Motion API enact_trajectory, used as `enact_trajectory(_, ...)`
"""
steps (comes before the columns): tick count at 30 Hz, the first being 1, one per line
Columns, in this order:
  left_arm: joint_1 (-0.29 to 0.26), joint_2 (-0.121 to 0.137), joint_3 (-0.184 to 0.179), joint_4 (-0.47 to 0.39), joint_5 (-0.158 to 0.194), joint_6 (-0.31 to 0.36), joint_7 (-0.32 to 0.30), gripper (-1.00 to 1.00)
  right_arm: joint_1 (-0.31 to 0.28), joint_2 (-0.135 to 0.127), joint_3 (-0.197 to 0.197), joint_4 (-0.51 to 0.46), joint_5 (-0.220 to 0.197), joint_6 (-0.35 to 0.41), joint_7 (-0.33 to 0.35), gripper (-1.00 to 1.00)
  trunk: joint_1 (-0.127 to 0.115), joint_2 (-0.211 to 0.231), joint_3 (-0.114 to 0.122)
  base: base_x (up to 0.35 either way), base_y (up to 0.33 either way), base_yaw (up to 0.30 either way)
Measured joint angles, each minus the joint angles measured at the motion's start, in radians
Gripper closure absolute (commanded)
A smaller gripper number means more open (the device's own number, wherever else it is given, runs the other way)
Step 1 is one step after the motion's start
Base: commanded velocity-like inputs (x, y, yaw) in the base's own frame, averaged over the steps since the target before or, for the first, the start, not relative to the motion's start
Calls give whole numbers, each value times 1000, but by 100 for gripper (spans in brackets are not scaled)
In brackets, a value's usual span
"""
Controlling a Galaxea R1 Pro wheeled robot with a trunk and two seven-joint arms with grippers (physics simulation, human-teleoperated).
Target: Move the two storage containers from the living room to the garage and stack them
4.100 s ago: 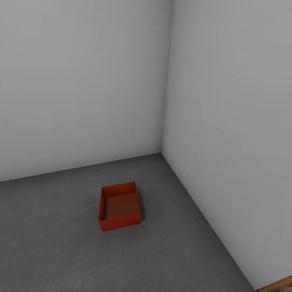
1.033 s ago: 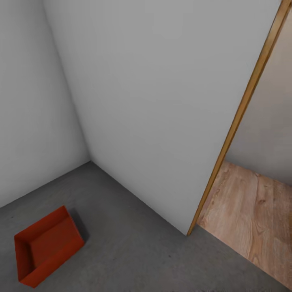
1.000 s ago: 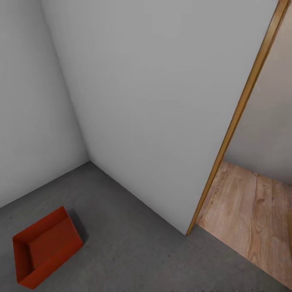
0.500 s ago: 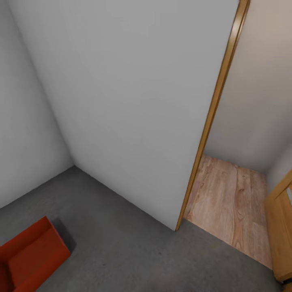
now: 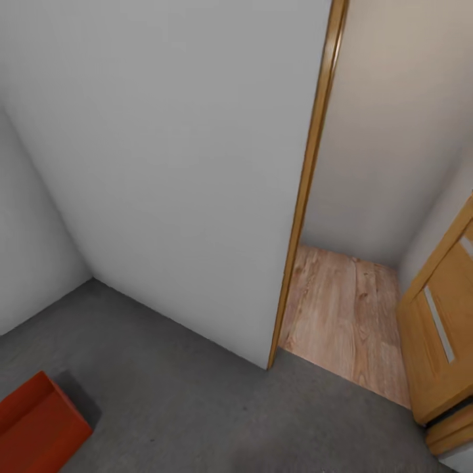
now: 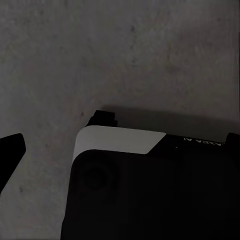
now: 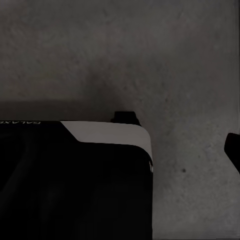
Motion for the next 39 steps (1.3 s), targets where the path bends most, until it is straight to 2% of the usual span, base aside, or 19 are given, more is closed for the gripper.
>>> enact_trajectory(21, 0, 1, 0, 0, 0, 6, 0, -100, 0, 0, 0, 0, 0, 0, 0, -100, 0, 0, 1, 0, 0, -243)
enact_trajectory(39, 0, 2, 0, 0, 1, 1, 0, -100, 0, -3, 0, 0, 0, -1, -2, -100, 0, 0, 21, 0, 0, -13)
